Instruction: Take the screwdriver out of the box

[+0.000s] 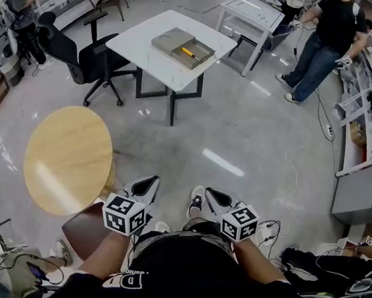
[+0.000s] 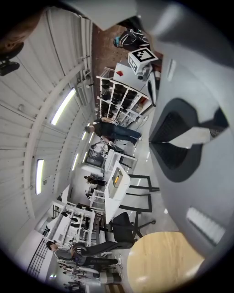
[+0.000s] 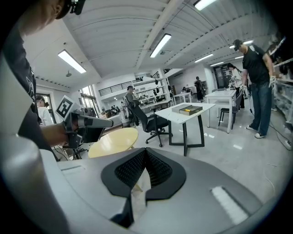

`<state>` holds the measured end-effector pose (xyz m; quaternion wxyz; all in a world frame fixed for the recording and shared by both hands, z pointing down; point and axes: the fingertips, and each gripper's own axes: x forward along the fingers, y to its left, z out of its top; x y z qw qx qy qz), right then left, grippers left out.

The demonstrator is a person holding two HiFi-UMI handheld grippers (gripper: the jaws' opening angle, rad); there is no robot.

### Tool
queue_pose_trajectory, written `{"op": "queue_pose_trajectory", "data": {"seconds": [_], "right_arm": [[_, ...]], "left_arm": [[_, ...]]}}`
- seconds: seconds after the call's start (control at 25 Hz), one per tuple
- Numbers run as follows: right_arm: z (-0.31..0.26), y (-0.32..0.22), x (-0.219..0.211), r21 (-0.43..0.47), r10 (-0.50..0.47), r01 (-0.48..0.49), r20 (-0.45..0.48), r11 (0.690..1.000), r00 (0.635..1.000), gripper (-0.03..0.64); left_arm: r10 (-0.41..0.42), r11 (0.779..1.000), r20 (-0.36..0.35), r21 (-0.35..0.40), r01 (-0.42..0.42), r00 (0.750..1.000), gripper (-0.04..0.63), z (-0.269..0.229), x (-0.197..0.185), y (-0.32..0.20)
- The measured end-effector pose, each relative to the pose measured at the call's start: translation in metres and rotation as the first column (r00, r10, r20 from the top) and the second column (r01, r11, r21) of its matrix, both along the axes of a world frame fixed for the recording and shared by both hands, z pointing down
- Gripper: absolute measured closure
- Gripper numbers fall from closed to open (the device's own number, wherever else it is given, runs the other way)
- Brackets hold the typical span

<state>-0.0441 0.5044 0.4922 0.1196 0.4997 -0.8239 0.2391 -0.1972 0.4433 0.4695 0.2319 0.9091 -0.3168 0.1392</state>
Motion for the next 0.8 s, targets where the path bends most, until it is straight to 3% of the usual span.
{"op": "queue_pose_trajectory", "data": {"seconds": [0.28, 0.8], "right_arm": [[0.002, -0.056, 0.027, -0.001, -0.003, 0.003, 0.034, 1.000, 0.999, 0.617], [-0.014, -0.188, 0.120, 0.022, -0.018, 0.016, 0.087, 1.000, 0.996, 0.617]], "left_arm": [[-0.023, 1.000, 0.015, -0.013, 0.023, 1.000, 0.535, 0.004, 0.024, -0.043], [-0.043, 0.999, 0.039, 0.016, 0.042, 0.998, 0.535, -0.015, 0.121, -0.166]]}}
